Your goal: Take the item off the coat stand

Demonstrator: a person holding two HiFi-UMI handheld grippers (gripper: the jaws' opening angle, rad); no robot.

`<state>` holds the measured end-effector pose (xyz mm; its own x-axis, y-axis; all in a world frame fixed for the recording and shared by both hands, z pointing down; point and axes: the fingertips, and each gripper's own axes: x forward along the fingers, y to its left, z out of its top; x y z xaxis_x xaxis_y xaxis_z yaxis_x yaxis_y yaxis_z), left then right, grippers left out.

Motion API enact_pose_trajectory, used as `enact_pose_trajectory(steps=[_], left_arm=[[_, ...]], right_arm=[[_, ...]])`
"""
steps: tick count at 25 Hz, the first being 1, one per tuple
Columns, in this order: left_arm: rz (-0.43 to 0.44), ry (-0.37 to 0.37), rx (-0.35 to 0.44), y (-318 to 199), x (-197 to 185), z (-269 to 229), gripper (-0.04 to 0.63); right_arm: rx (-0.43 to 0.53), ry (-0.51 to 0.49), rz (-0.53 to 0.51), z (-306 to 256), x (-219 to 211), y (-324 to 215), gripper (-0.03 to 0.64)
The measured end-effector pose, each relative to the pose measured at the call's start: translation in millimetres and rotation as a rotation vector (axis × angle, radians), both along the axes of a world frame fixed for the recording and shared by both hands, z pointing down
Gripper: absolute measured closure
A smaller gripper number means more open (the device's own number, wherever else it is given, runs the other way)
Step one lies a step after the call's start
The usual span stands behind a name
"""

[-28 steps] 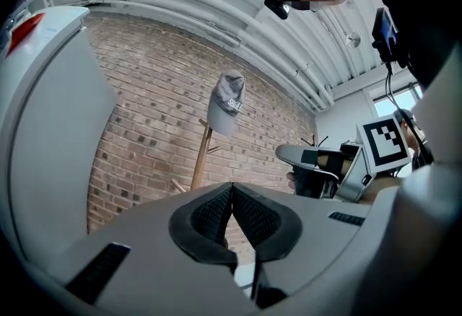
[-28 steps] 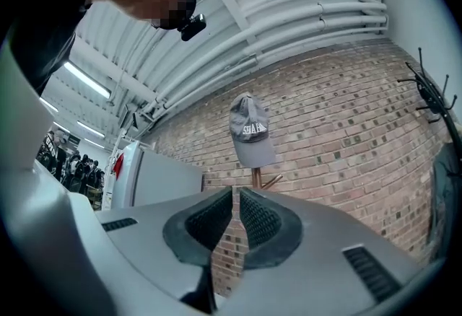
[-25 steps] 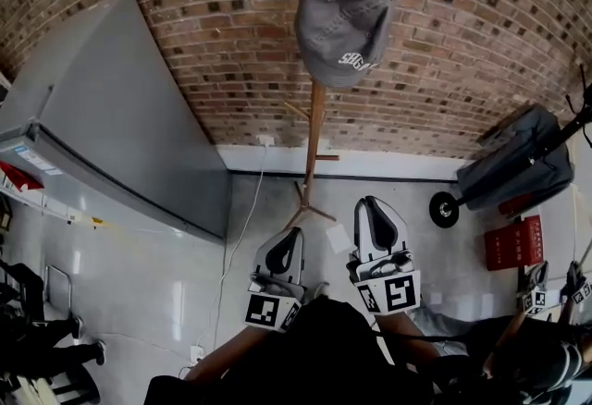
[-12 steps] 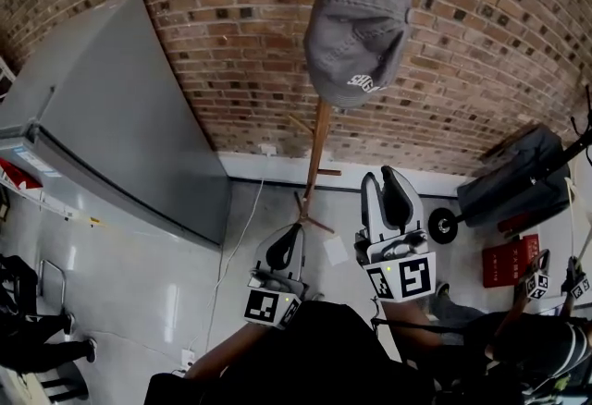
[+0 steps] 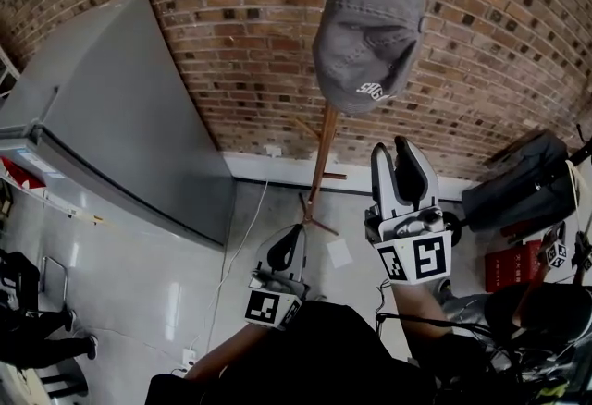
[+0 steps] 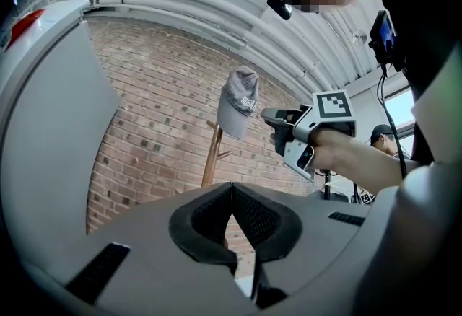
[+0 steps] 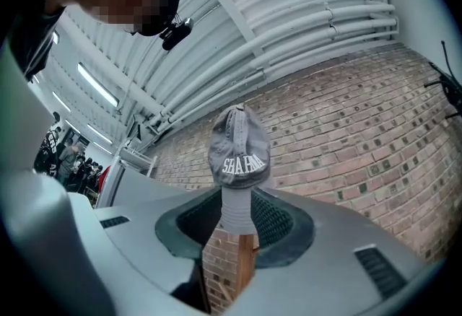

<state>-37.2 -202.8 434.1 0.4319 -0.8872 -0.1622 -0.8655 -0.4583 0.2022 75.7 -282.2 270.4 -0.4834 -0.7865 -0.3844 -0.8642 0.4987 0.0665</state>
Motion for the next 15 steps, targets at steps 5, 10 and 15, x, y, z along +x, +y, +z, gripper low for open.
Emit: enact_pose_trajectory(steps=[5, 10, 15], left_arm=[[-0.004, -0.004, -0.012, 0, -4, 0, 0.578], [-0.016, 0.019, -0.009, -1, -8, -4, 0.578], [-0.027, -0.018, -0.044, 1, -11, 11, 0.578]], right_arm=[[0.016, -0.014, -0.003, -15, -2, -9, 0.491], [0.021, -0.028, -0.007, -27, -5, -16, 0.460], [0.043, -0.015, -0.004, -37, -9, -20, 0.456]])
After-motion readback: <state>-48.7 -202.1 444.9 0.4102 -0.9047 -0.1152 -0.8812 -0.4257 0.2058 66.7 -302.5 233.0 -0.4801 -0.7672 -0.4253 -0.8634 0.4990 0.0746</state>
